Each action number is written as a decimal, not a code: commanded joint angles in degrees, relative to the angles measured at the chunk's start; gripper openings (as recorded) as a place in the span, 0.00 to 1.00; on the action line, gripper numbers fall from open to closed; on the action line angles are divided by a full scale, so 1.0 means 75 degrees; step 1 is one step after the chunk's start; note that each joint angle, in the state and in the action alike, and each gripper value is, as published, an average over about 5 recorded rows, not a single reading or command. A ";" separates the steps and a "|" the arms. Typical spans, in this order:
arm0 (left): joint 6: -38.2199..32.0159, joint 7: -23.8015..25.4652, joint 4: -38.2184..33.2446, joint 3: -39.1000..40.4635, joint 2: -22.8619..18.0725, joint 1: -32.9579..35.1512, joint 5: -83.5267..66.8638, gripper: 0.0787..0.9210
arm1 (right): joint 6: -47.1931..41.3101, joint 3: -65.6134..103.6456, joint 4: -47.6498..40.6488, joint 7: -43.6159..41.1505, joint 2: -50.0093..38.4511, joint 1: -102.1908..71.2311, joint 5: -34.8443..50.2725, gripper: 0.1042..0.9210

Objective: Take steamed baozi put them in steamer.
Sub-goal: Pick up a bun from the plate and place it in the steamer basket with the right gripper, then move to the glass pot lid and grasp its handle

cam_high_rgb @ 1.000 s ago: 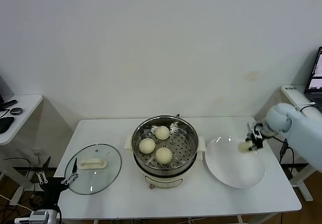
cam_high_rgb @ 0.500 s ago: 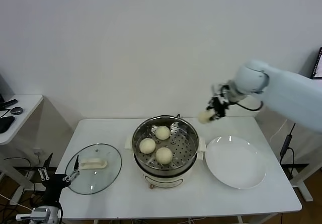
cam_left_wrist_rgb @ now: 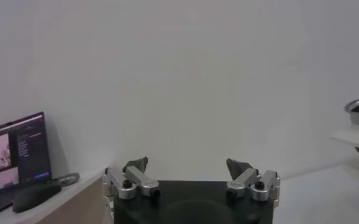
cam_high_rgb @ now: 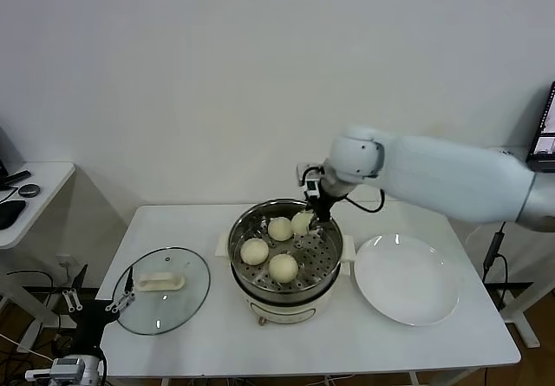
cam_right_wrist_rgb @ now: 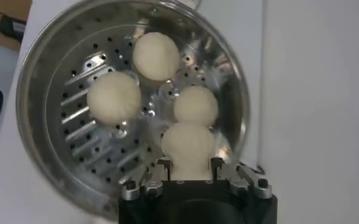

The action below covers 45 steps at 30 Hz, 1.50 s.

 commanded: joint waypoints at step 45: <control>-0.0109 -0.0026 -0.0126 0.0019 -0.0102 0.0020 0.0067 0.88 | 0.3189 0.9979 0.3223 0.5415 -0.3919 -1.0222 -0.0082 0.88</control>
